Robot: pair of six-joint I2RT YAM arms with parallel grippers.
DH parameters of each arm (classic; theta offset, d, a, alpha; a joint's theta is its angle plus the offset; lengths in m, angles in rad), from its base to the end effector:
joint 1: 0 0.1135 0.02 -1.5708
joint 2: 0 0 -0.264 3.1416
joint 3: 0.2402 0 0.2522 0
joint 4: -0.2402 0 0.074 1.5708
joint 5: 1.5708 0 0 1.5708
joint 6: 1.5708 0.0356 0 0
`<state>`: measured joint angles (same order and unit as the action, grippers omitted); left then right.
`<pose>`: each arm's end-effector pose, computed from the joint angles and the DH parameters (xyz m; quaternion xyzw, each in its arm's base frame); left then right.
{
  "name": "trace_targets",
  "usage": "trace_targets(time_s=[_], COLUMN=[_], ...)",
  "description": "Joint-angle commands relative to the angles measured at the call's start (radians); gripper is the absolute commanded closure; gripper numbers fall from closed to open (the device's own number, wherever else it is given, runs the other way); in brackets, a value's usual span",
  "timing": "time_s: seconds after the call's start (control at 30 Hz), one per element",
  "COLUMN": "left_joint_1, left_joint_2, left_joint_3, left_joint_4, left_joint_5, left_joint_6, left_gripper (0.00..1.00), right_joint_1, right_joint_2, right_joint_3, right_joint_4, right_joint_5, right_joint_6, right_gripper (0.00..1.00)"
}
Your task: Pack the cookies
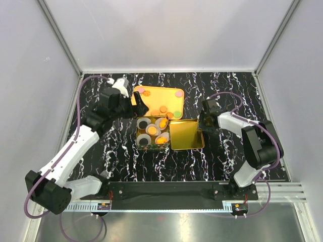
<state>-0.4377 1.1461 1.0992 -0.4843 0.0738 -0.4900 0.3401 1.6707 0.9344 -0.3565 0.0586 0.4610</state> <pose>0.2282 -0.1097 0.3470 -0.0044 0.8675 -0.2507 0.4296 0.3010 0.1043 0.1589 0.0656 0.9690 0.0661 0.2290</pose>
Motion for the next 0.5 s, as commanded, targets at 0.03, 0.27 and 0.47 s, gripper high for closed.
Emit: trace_targets(time_s=[0.03, 0.27, 0.47], left_joint_1=[-0.047, -0.098, -0.127], left_joint_2=[-0.029, -0.003, 0.061], left_joint_3=[-0.067, -0.102, -0.104], left_joint_4=[0.139, 0.196, 0.242], left_joint_5=[0.151, 0.176, 0.182], left_joint_6=[-0.021, -0.042, -0.061], left_gripper=[0.11, 0.14, 0.14], right_joint_1=[-0.001, -0.001, -0.001], right_joint_2=[0.018, -0.026, -0.118], right_joint_3=[-0.003, 0.033, 0.055], right_joint_4=[0.022, -0.076, -0.169], right_joint_5=[0.003, 0.087, 0.155], right_joint_6=[0.021, 0.005, -0.012], right_gripper=[0.71, 1.0, 1.0])
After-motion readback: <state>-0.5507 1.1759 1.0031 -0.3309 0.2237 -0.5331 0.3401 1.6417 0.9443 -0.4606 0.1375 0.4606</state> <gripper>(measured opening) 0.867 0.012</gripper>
